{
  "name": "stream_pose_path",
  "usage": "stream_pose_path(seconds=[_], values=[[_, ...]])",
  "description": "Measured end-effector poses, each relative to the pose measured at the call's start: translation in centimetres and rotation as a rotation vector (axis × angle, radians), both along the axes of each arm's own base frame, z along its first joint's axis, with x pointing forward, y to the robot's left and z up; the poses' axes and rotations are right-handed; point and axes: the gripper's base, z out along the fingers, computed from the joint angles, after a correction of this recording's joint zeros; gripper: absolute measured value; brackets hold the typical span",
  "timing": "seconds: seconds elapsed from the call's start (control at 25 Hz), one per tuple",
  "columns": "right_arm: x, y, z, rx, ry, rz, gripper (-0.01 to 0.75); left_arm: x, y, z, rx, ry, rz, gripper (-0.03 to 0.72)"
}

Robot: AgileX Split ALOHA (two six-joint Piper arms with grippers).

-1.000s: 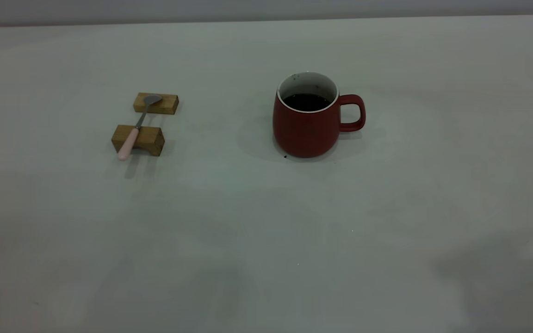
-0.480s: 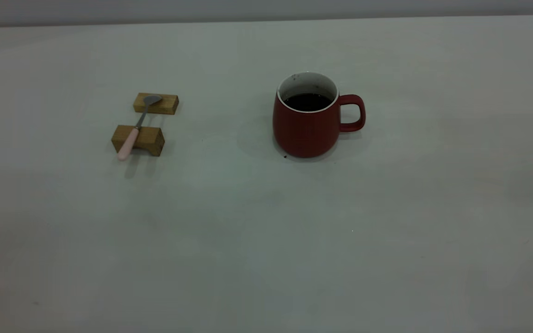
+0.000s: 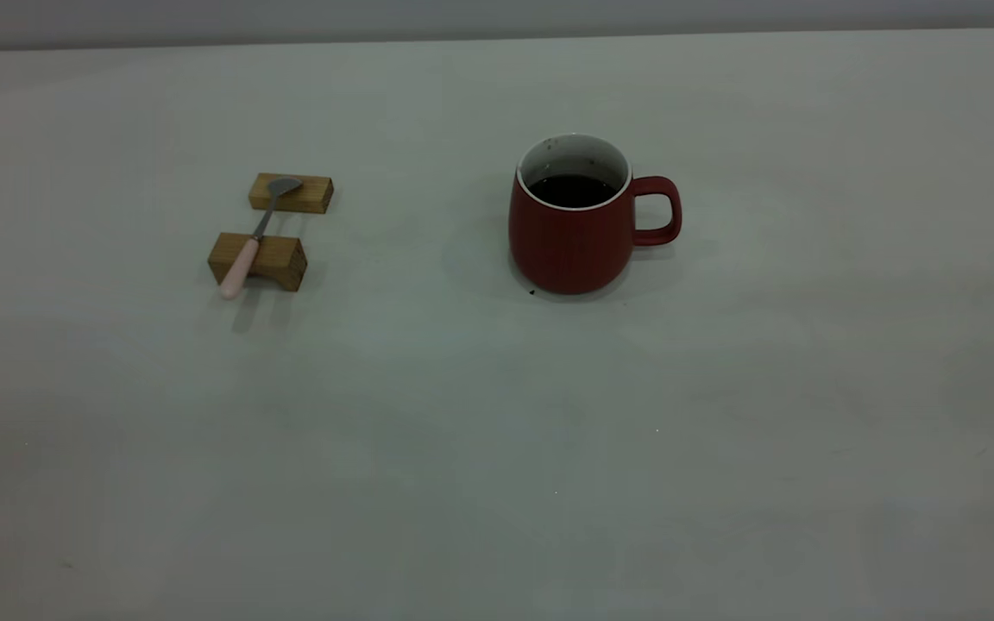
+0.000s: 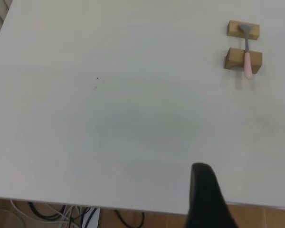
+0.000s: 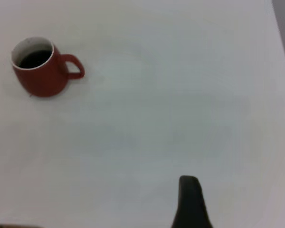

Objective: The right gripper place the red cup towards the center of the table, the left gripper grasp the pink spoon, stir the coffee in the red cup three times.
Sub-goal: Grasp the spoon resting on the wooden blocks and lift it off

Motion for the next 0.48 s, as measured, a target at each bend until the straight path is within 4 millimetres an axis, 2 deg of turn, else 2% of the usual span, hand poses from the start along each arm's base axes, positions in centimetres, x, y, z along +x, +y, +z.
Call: stream_pose_path(seconds=[0.24,0.48], values=[[0.34,0.12,-0.82,0.004,0.014,0.006,0.591,0.0,0.0,0.0,0.0,0.0,0.0,0.509],[0.35,0.14,-0.82,0.001,0.013,0.01,0.591,0.0,0.0,0.0,0.0,0.0,0.0,0.509]])
